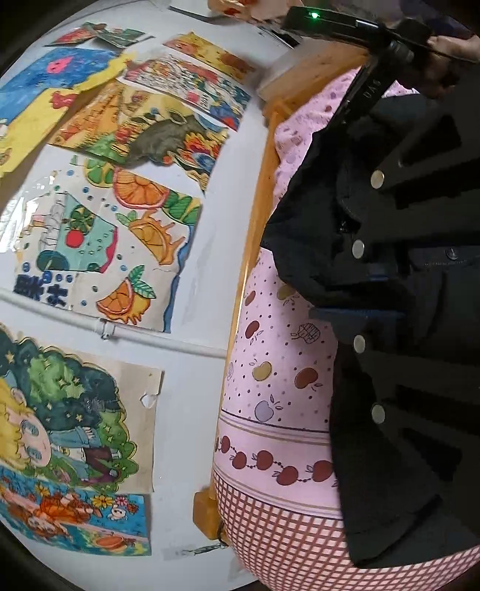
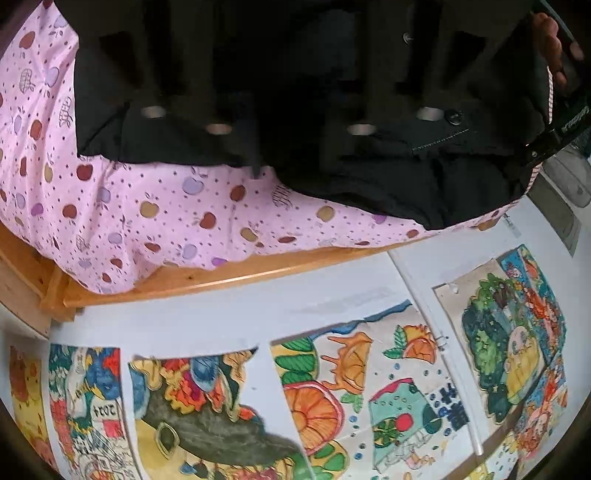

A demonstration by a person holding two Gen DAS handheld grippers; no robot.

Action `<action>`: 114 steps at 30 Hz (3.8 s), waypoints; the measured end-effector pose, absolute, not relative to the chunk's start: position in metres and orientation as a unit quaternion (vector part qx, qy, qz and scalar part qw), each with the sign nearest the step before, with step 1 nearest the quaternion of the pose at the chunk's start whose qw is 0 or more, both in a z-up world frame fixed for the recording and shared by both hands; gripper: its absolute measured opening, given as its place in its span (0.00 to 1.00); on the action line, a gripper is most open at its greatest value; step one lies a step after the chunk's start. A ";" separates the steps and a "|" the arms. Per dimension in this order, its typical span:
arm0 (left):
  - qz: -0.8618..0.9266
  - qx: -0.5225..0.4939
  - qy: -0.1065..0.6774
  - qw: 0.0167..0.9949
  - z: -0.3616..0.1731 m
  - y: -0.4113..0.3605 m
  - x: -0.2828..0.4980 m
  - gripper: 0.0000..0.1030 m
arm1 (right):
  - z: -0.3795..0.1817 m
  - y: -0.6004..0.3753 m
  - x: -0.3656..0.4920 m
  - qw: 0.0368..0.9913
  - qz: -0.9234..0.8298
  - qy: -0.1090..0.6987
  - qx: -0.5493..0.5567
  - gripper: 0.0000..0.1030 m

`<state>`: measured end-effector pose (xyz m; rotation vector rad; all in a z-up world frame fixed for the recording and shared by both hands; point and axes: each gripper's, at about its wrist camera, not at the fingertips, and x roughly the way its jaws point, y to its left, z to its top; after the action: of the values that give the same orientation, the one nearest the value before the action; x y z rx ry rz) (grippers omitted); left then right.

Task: Fold large clothes
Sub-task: 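Grasp the hem with both grippers and lift it toward the collar, then carry the held hem over onto the collar with both grippers, then open both grippers and pull them back from the folded jacket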

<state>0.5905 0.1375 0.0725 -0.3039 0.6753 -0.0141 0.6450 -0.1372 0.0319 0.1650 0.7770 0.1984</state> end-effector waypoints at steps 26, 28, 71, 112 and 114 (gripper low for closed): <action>0.001 -0.035 0.442 0.896 -0.001 0.110 0.511 0.07 | -0.030 -0.165 0.546 0.904 0.126 0.407 -0.034 0.03; -0.001 -0.031 0.438 0.899 0.002 0.110 0.510 0.07 | -0.034 -0.162 0.546 0.903 0.121 0.409 -0.039 0.03; -0.093 0.157 0.433 0.883 -0.035 0.043 0.529 0.45 | -0.065 -0.114 0.584 0.834 0.287 0.471 0.022 0.34; -0.025 0.034 0.262 0.964 0.120 0.046 0.326 0.97 | 0.089 -0.199 0.425 0.916 0.218 0.333 0.044 0.80; -0.028 0.035 0.256 0.966 0.134 0.043 0.311 0.97 | 0.106 -0.201 0.410 0.919 0.220 0.324 0.042 0.80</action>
<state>0.3107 0.0428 0.1338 0.0718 0.5175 -0.0574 0.4100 -0.2014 0.1062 0.0858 0.6659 0.4516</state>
